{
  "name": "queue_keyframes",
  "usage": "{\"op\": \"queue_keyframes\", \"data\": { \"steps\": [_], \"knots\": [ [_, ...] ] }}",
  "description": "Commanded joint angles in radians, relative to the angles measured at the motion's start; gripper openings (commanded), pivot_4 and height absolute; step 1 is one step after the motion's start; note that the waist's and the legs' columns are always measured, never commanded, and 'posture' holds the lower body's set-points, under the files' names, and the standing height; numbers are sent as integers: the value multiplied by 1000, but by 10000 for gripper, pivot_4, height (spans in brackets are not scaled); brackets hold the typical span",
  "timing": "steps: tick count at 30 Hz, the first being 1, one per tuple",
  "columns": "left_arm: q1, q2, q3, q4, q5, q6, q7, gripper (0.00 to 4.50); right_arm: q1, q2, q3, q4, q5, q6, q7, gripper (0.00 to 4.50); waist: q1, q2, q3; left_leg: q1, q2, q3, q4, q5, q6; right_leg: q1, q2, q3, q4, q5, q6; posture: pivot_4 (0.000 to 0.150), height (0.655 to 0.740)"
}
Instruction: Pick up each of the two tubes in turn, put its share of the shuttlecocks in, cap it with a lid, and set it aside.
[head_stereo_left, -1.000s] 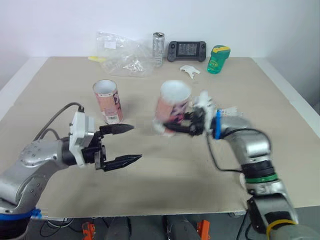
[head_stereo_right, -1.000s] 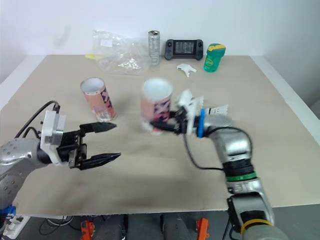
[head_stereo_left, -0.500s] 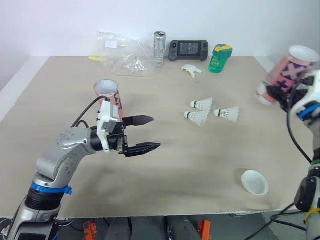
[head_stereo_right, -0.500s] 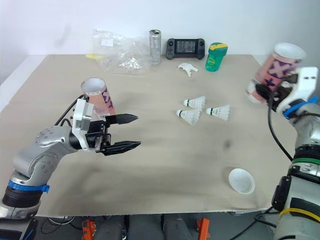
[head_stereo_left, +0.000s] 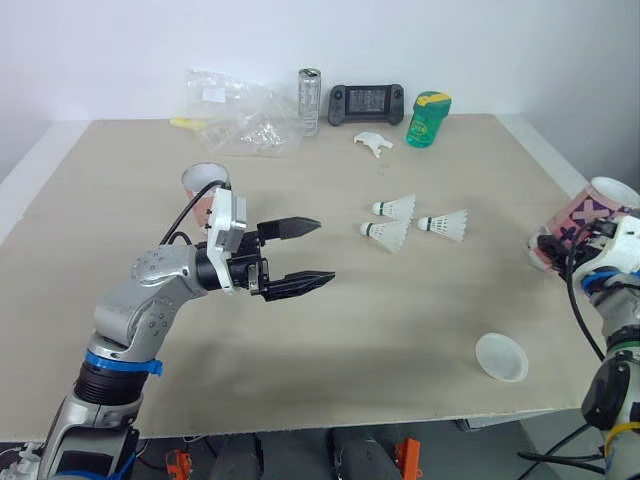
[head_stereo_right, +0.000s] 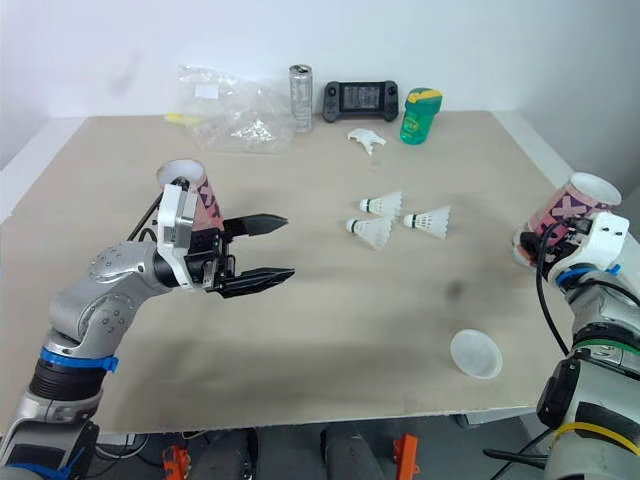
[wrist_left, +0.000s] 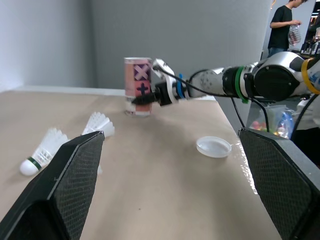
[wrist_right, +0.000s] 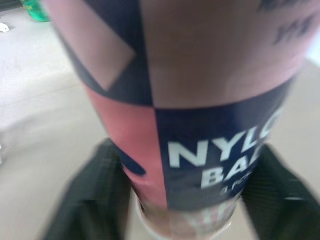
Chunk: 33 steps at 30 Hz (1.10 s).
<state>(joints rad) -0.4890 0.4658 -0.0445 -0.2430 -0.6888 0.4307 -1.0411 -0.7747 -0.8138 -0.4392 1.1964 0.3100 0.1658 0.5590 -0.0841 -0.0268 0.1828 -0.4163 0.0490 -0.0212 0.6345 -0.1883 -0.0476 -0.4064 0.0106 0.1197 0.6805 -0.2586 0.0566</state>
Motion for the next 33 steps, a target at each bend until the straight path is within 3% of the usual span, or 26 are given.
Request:
{"op": "queue_keyframes", "data": {
  "steps": [1, 12, 16, 21, 26, 30, 33],
  "knots": [
    [11, -5, 3, -1, 13, -33, -16, 45000, 16, 5, -6, 3, 5, 23, 14, 44277, -2, 0, 0, 0, 0, 0, 0, 0, 0, 0, 0, 1, 0, 0, 0, 1500, 7236],
    [65, 24, 20, 11, 42, -66, -58, 45000, 80, -56, 31, -53, -24, 111, 110, 44277, -2, 0, 0, 0, -1, 0, 1, 0, 0, 1, 0, 3, 0, 0, 2, 1500, 7236],
    [130, 78, 56, 31, 70, -89, -70, 45000, 170, -88, 49, -169, -8, 197, 228, 44277, -2, 0, 0, 0, -1, 0, 0, 0, 0, 1, 0, 3, 0, -1, 2, 1500, 7236],
    [212, 117, 119, 41, 85, -71, -8, 45000, 371, -123, 37, -440, 48, 331, 361, 44277, 2, -1, -1, 0, -1, -1, 0, 0, 0, 1, 0, 3, 0, -2, 1, 1500, 7236],
    [327, 113, 245, 40, 65, -21, 131, 45000, 600, -119, -59, -865, 198, 457, 435, 44277, 3, 0, -1, -1, -1, 0, 0, 0, 0, 0, 0, 3, 0, -2, 1, 1500, 7236],
    [390, 93, 305, 48, 87, -13, 240, 45000, 596, -90, -3, -1185, 284, 522, 428, 44277, -5, 1, 0, 0, 0, 2, 0, 0, 1, -2, 0, 5, 0, -1, -1, 1500, 7236],
    [408, 86, 328, 91, 110, -37, 280, 45000, 533, -63, 68, -1326, 327, 563, 412, 44277, -7, -1, 1, 2, -1, 2, 1, 1, 1, -1, 0, 7, 0, 0, -2, 1500, 7236]
  ]
}}
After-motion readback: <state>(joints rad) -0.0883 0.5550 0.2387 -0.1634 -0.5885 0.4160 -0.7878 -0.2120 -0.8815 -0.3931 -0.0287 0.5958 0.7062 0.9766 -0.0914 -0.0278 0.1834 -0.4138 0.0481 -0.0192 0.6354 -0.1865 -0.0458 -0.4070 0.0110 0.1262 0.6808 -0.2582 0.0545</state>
